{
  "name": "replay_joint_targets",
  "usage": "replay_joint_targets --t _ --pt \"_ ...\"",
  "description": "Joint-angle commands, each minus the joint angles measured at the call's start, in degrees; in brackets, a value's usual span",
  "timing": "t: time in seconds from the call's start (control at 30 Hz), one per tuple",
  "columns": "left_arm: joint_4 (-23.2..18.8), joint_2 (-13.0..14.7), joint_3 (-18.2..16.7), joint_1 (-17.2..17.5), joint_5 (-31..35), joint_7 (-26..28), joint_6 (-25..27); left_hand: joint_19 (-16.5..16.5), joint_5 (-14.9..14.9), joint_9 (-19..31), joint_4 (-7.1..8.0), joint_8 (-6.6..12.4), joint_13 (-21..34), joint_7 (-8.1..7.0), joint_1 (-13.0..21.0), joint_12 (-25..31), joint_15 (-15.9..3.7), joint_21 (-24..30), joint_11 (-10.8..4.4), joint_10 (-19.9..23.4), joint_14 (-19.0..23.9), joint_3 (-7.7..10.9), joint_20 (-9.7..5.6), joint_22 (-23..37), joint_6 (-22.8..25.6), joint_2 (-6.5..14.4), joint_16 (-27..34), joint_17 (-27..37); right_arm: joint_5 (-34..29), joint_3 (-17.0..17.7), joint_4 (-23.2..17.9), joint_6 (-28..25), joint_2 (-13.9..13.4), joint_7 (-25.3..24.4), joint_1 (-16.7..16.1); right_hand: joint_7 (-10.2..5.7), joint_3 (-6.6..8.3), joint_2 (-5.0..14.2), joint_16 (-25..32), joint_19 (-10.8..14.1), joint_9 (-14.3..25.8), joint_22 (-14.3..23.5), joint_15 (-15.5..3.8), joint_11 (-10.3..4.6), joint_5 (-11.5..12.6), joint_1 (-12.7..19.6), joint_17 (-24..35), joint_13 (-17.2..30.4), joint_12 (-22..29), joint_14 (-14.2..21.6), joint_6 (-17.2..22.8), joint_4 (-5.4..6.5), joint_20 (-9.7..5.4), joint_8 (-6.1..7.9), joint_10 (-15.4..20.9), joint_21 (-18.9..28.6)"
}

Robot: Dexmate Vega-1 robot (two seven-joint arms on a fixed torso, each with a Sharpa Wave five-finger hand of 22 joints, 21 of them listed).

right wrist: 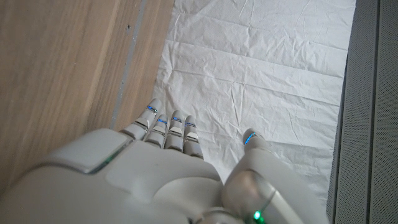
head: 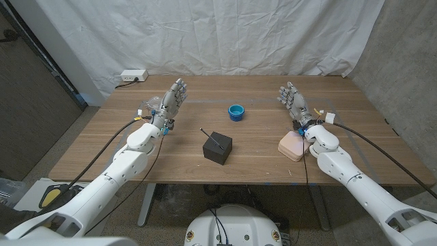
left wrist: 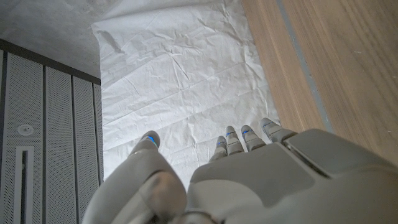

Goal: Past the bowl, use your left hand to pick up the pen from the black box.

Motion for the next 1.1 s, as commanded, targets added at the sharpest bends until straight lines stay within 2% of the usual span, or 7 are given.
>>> replay_joint_targets --t 0.03,0.4,0.6,0.87,0.9,0.97,1.1 --pt "0.19 0.98 -0.55 0.98 0.27 -1.40 -2.05 -0.68 0.51 0.13 -0.52 0.23 0.32 -0.05 0.82 0.24 -0.49 -0.01 -0.40 0.42 0.23 0.02 -3.59 0.14 0.57 0.07 0.09 0.19 -0.68 0.01 -1.17 1.03 0.30 -0.92 -0.69 -0.11 0.05 0.03 0.28 0.62 0.06 0.12 0.01 0.09 0.15 0.43 0.19 0.18 -0.25 0.58 0.65 -0.18 -1.11 0.36 0.52 -0.15" --pt "-0.37 1.36 -1.47 2.37 0.04 -3.07 -5.55 -1.56 0.78 0.19 -1.77 0.74 0.36 -1.37 3.08 0.51 -1.48 -0.29 -1.03 2.00 0.82 0.38 -3.06 0.14 2.86 0.43 -0.02 0.12 -1.15 -0.47 -0.30 0.94 0.80 -1.04 0.15 -0.17 -0.04 0.07 0.25 0.75 0.03 0.13 0.05 0.03 0.08 0.40 0.21 0.19 -0.36 0.57 0.65 -0.23 -1.06 0.32 0.50 -0.45" --pt "-0.13 1.79 -1.39 2.46 0.69 -2.97 -5.60 -2.30 0.91 0.24 -2.67 1.16 0.39 -1.40 4.59 0.29 -1.52 -0.42 -1.49 1.95 0.70 0.56 -1.85 0.17 4.53 0.41 -0.18 0.11 -1.30 -0.67 -0.12 0.82 0.93 -1.05 0.44 -0.09 -0.09 0.09 0.28 0.83 0.02 0.14 0.14 0.05 0.04 0.38 0.22 0.20 -0.38 0.67 0.75 -0.26 -1.05 0.33 0.56 -0.61" --pt "1.00 1.94 -1.56 2.48 -0.81 -6.21 -7.05 -3.28 0.96 0.33 -3.73 1.75 0.43 -0.70 6.43 -0.29 -0.66 -0.48 -0.77 0.96 -0.07 0.77 -0.87 0.25 7.02 0.50 -0.46 0.15 -1.49 -0.76 -0.59 0.42 0.84 -1.53 0.33 -0.15 -0.12 0.15 0.26 0.93 0.01 0.15 0.10 0.07 0.00 0.41 0.23 0.20 -0.47 0.67 0.70 -0.31 -1.02 0.29 0.52 -0.84" --pt "0.13 2.70 -1.66 2.83 -0.39 -5.50 -6.17 -3.66 0.93 0.35 -3.94 1.69 0.44 -0.89 6.82 -0.47 -0.44 -0.53 -0.77 0.53 -0.63 0.82 -0.21 0.28 7.17 0.55 -0.62 0.17 -1.51 -0.76 -0.65 0.45 0.85 -1.58 0.27 -0.11 -0.13 0.16 0.27 0.95 0.01 0.15 0.12 0.06 0.00 0.41 0.23 0.20 -0.47 0.70 0.72 -0.32 -1.03 0.29 0.53 -0.88" --pt "0.15 2.75 -1.84 3.02 0.18 -4.72 -6.51 -4.60 0.79 0.43 -4.45 1.38 0.54 -1.86 7.79 -0.83 0.81 -0.49 -0.18 -0.72 -1.84 0.87 2.74 0.42 7.24 0.67 -0.72 0.30 -1.59 -0.75 -0.83 0.42 0.79 -1.75 0.15 -0.12 -0.13 0.17 0.27 0.98 0.01 0.15 0.13 0.02 -0.01 0.42 0.23 0.20 -0.48 0.71 0.73 -0.33 -1.01 0.29 0.52 -0.90" --pt "0.05 3.00 -2.24 3.43 -0.84 -5.68 -6.72 -5.58 0.58 0.52 -4.94 1.18 0.68 -2.72 8.77 -1.13 2.32 -0.44 1.78 -2.44 -3.30 0.94 4.31 0.55 7.65 0.88 -0.78 0.44 -1.68 -0.72 -1.33 0.10 0.57 -2.13 -0.13 -0.07 -0.17 0.19 0.28 1.02 0.00 0.16 0.17 0.09 -0.03 0.42 0.23 0.20 -0.51 0.78 0.87 -0.36 -0.94 0.33 0.55 -1.05"
